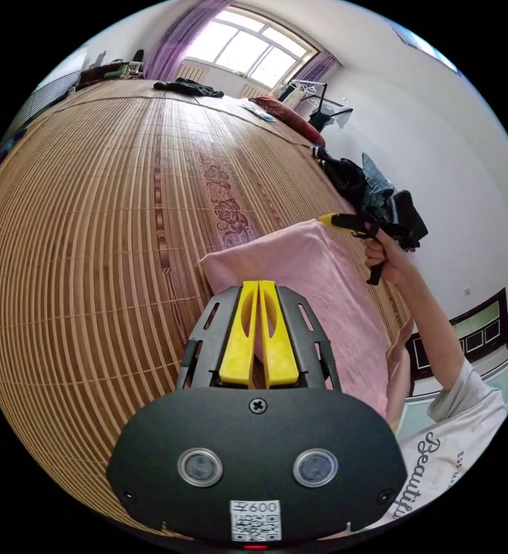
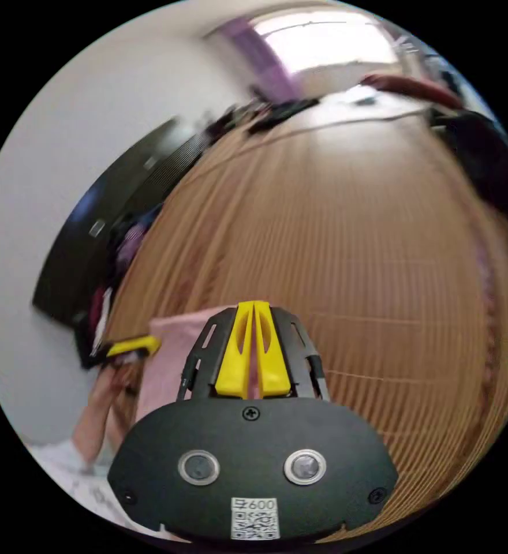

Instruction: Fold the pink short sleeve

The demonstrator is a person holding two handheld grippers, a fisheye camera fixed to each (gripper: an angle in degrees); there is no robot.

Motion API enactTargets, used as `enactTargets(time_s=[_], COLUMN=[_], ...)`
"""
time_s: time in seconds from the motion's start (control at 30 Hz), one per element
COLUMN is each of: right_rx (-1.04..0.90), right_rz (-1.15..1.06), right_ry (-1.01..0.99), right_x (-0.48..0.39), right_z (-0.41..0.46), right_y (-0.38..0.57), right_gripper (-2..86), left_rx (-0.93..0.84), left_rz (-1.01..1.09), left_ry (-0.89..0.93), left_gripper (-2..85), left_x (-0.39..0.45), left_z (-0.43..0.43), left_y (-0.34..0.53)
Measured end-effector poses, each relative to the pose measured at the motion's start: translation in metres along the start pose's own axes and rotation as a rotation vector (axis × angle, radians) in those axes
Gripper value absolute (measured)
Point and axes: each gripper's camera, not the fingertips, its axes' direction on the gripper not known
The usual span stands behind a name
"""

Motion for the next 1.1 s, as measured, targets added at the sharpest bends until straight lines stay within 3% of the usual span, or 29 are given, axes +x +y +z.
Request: enactTargets(time_s=[0.07,0.13,0.23,0.3,0.4,0.5,0.67,0.73,0.87,0.93,1.1], right_rx=[-0.110,-0.151,-0.245,-0.279,-0.156,0.019,-0.035,-0.071,-0.047,-0.040,-0.174], right_rz=[-0.089,-0.173,-0.306,-0.304,-0.212,-0.177,-0.438,-0.513,-0.605,-0.586,-0.514], right_ry=[-0.216,-0.296,-0.230,-0.094,-0.007,0.233,0.106,0.070,0.014,0.018,0.004], right_x=[0.004,-0.007,-0.026,-0.020,0.009,0.016,-0.021,-0.037,-0.054,-0.048,-0.021], right_z=[0.022,0.039,0.077,0.099,0.096,0.070,0.010,-0.019,-0.084,-0.098,-0.069], right_y=[0.013,0.027,0.051,0.061,0.073,0.102,0.183,0.230,0.342,0.367,0.355], right_gripper=[-0.9,-0.9,-0.9,-0.9,-0.8,-0.9,-0.9,-0.9,-0.9,-0.9,-0.9], left_rx=[-0.026,0.000,0.113,-0.044,-0.015,-0.014,-0.067,-0.118,-0.394,-0.425,-0.144], left_rz=[0.006,-0.012,0.000,-0.023,-0.032,-0.013,-0.007,-0.029,-0.077,-0.019,0.227], left_ry=[-0.015,-0.018,-0.033,-0.168,-0.110,-0.144,-0.269,-0.234,-0.059,-0.093,-0.188], left_gripper=[0.2,0.2,0.2,0.2,0.2,0.2,0.1,0.1,0.1,0.2,0.3], left_x=[0.014,0.025,0.040,0.040,0.041,0.054,0.093,0.107,0.143,0.169,0.243], left_z=[-0.011,-0.024,-0.044,-0.028,-0.037,-0.055,-0.113,-0.133,-0.159,-0.171,-0.181], left_y=[-0.009,-0.018,-0.030,-0.041,-0.034,-0.014,0.066,0.102,0.172,0.180,0.116])
